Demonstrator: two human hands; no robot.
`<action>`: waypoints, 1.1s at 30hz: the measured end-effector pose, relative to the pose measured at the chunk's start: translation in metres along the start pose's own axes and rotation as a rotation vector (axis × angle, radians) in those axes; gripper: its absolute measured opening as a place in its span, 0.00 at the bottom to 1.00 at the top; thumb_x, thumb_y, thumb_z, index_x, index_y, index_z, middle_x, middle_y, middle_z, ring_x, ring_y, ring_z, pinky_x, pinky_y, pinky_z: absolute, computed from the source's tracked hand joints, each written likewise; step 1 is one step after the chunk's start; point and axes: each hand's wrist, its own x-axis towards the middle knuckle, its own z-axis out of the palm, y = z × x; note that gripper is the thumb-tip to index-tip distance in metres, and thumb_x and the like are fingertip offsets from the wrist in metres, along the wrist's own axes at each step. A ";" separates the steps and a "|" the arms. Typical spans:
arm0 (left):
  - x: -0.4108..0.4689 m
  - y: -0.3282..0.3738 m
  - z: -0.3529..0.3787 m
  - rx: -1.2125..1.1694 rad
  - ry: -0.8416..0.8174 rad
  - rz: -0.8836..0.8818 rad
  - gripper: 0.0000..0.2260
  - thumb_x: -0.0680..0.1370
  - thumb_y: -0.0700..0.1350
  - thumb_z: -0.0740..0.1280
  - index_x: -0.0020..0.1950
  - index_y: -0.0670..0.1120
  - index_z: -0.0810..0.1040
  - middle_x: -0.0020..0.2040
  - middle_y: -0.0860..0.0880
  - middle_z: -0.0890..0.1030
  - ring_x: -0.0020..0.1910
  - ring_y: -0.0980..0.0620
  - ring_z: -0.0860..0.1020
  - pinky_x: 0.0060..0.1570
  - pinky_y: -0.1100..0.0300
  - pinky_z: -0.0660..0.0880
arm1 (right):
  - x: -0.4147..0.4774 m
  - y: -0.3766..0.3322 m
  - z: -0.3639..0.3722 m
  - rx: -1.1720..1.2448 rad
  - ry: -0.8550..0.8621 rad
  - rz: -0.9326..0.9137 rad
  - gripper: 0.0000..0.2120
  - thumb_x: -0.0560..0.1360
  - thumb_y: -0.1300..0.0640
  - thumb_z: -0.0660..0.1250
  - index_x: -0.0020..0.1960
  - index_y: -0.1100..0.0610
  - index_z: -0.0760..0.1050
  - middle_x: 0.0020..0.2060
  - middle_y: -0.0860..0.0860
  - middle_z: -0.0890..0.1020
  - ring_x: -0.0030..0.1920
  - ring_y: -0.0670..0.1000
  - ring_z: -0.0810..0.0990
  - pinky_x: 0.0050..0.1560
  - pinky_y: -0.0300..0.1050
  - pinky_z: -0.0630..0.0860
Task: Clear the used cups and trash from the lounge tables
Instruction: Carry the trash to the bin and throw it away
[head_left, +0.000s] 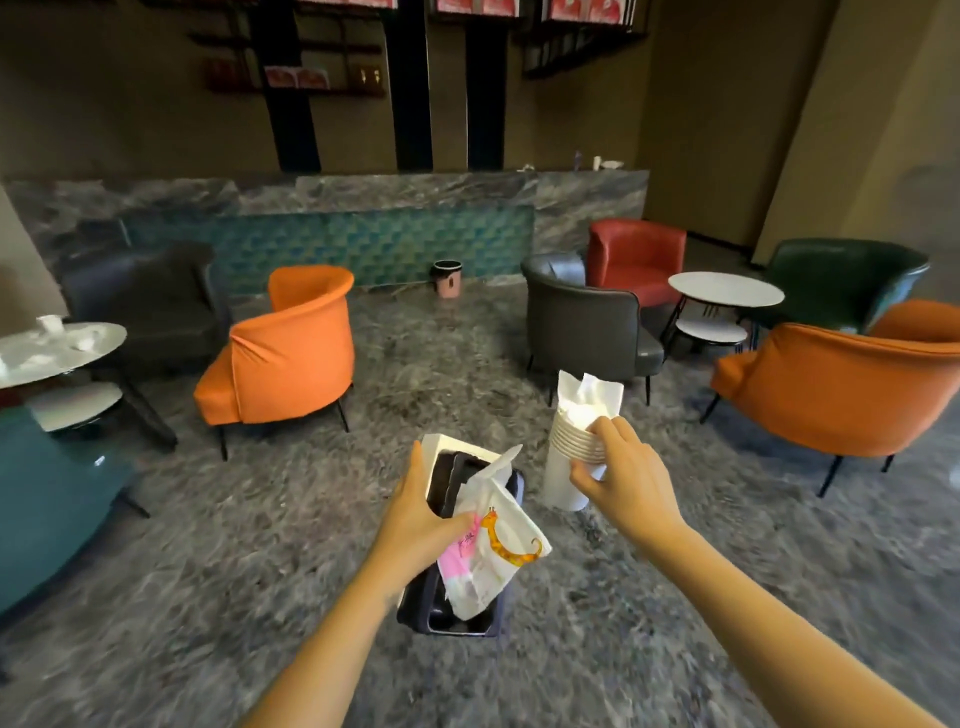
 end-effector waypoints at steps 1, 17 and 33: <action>0.035 -0.006 0.005 0.001 -0.009 -0.002 0.36 0.65 0.46 0.73 0.68 0.57 0.60 0.55 0.55 0.76 0.55 0.56 0.76 0.43 0.63 0.72 | 0.027 0.014 0.014 -0.001 0.006 0.013 0.12 0.69 0.57 0.69 0.47 0.61 0.70 0.42 0.56 0.74 0.30 0.59 0.72 0.26 0.43 0.55; 0.581 -0.081 -0.006 0.007 0.168 -0.093 0.39 0.66 0.47 0.74 0.72 0.51 0.59 0.58 0.57 0.77 0.56 0.61 0.75 0.48 0.68 0.71 | 0.544 0.146 0.281 0.129 -0.098 -0.144 0.12 0.71 0.55 0.68 0.48 0.60 0.69 0.42 0.54 0.73 0.32 0.56 0.72 0.30 0.47 0.65; 1.182 -0.158 -0.070 0.036 0.199 -0.065 0.27 0.65 0.45 0.73 0.60 0.54 0.68 0.50 0.56 0.79 0.50 0.59 0.78 0.39 0.69 0.73 | 1.050 0.225 0.564 0.070 -0.090 -0.153 0.13 0.72 0.53 0.67 0.50 0.60 0.70 0.43 0.55 0.74 0.32 0.53 0.71 0.32 0.44 0.64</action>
